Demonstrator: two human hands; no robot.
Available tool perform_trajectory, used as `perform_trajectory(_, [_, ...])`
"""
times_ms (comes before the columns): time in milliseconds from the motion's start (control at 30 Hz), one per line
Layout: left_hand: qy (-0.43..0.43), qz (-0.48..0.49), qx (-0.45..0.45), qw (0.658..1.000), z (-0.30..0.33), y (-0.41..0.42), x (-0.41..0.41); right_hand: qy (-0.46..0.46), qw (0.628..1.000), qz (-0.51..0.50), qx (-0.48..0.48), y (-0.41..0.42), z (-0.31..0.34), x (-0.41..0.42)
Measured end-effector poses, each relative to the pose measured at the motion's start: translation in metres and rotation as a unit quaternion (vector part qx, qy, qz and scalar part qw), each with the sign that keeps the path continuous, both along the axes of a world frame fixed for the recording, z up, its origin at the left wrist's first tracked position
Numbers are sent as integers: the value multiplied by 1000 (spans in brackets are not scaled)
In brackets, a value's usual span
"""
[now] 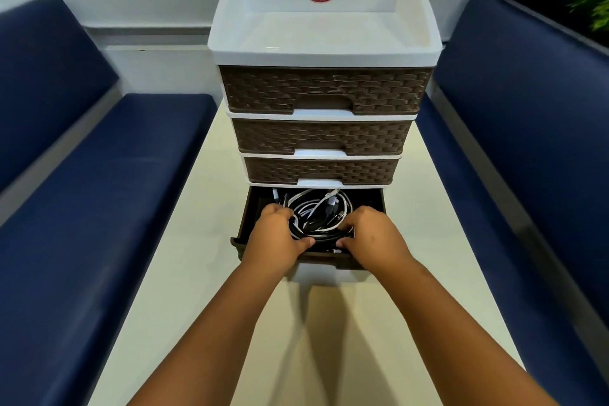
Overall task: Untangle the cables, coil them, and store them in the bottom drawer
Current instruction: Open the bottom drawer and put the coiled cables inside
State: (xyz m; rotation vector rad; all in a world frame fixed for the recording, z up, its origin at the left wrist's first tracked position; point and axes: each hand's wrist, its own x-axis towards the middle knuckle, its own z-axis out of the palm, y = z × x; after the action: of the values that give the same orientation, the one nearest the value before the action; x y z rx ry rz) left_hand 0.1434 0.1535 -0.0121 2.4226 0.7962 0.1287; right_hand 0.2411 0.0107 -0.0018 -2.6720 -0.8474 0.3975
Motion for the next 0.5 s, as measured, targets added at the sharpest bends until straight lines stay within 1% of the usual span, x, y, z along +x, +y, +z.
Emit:
perform_trajectory(100, [-6, 0, 4, 1000, -1, 1, 2, -109, 992, 32, 48, 4, 1, -3])
perform_trajectory(167, [-11, 1, 9, 1000, -3, 1, 2, -145, 985, 74, 61, 12, -1, -7])
perform_trajectory(233, [-14, 2, 16, 1000, -4, 1, 3, -129, 987, 94, 19, 19, -7, -9])
perform_trajectory(300, [-17, 5, 23, 1000, -6, 2, 2, -95, 991, 90, -22, 22, -18, -8])
perform_trajectory(367, [-10, 9, 48, 999, -8, 2, 2, -75, 994, 77, -25, 20, -27, -8])
perform_trajectory(433, [-2, 6, 94, 996, -8, 3, 2, -63, 995, 68, -22, 18, -31, -8])
perform_trajectory(500, [-11, -2, 97, 995, -10, 5, 2, -45, 997, 64, -25, 18, -31, -8])
